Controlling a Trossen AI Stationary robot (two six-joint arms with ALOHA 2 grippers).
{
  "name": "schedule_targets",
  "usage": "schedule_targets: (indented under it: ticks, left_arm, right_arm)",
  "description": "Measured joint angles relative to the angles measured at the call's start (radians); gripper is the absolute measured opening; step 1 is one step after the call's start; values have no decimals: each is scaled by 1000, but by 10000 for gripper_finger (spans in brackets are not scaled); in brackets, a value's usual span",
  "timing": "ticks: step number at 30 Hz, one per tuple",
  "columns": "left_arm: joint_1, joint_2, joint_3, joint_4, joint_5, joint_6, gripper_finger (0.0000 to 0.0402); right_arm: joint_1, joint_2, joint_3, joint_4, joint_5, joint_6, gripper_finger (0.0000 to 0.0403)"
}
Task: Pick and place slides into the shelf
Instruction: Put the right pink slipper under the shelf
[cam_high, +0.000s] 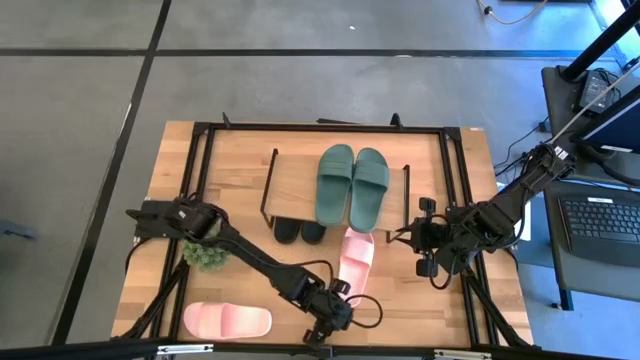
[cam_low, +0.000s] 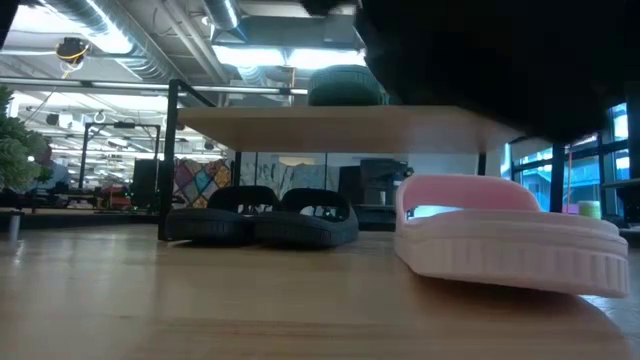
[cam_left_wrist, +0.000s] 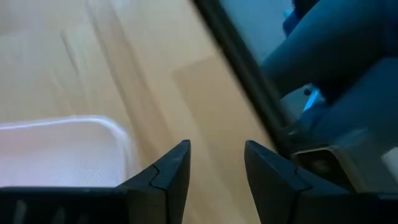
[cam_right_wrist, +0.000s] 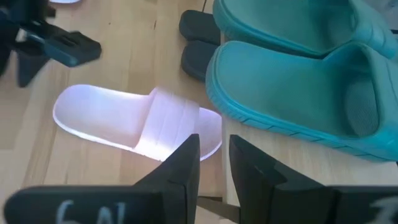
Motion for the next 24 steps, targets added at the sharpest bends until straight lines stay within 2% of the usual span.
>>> schedule_targets:
  ticks: [8,15,24]
  left_arm:
    - [38,37,2,1,20,-57,143]
    - [47,40,0,-100,1,-106,143]
    - [60,40,0,-117,-206,-105,143]
  right_arm:
    - [0,0,0,4,-1,0,89]
    - [0,0,0,4,-12,-2,89]
    - [0,0,0,3,-11,-5,89]
